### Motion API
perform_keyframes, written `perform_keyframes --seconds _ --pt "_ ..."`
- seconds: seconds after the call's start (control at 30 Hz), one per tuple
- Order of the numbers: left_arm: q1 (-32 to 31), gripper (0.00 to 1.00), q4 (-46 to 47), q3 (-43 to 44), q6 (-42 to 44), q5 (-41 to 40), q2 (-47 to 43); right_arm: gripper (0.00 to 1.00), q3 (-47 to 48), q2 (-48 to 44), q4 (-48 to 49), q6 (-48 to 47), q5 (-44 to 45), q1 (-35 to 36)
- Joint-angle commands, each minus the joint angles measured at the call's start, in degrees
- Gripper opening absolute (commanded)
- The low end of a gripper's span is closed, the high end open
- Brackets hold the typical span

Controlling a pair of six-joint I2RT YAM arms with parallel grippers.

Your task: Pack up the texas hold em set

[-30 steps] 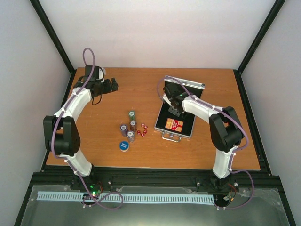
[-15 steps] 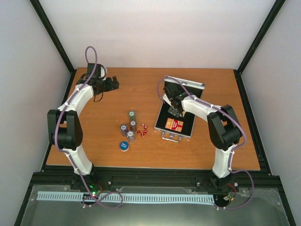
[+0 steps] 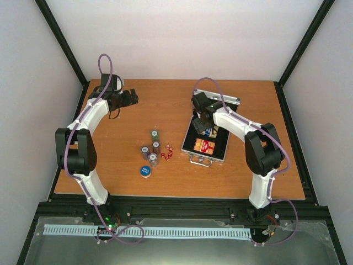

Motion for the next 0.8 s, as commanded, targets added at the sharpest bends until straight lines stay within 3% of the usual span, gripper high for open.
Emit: perform_keyframes --seconds 0.0,0.33,0.77 --pt "0.6 1.00 1.0 1.5 -0.7 0.7 -0.4 0.78 -0.2 0.5 -1.7 12.3 -4.5 0.3" --pt "0.6 1.00 1.3 -0.1 -1.4 0.9 -0.8 0.78 4.5 7.7 -1.7 13.3 3.4 0.5" --pt "0.6 1.00 1.2 -0.6 -0.2 0.3 -1.0 0.77 -0.6 9.9 -2.1 12.8 13.2 0.6"
